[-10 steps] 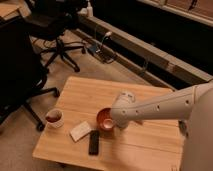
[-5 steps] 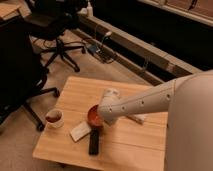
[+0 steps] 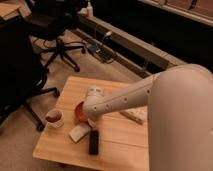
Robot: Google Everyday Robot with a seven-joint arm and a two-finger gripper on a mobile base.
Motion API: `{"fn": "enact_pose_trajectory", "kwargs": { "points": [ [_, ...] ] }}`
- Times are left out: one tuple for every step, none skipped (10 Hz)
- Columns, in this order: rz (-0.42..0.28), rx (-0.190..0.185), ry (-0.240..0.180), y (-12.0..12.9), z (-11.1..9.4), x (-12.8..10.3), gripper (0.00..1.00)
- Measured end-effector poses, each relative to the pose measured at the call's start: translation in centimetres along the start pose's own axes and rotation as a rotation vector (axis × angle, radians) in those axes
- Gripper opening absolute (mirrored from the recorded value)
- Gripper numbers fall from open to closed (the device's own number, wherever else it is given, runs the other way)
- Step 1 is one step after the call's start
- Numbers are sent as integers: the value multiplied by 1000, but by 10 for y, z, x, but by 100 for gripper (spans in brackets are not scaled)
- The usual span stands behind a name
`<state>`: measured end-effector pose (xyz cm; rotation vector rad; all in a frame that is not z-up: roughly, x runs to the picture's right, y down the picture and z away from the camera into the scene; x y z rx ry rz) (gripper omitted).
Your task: Push the ceramic bowl across the table
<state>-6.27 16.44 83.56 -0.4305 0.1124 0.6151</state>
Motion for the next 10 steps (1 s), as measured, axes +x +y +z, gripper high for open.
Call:
{"fn": "enact_pose_trajectory", "kwargs": {
  "points": [
    [-11,15,-15,3,1,-18,65],
    [-15,28,-25,3,1,-31,65],
    [-14,43,-38,1,0,-44,65],
    [-5,61,-51,-4,-2,-56,65],
    [12,77,-57,-10,-3,-62,65],
    [20,85,-60,-13,-5,-63,65],
    [21,85,-59,-14,-5,-63,65],
    [21,85,-59,-13,-5,-63,65],
    [20,85,-59,-13,-5,-63,65],
    [20,85,-59,-13,-5,-63,65]
  ]
}}
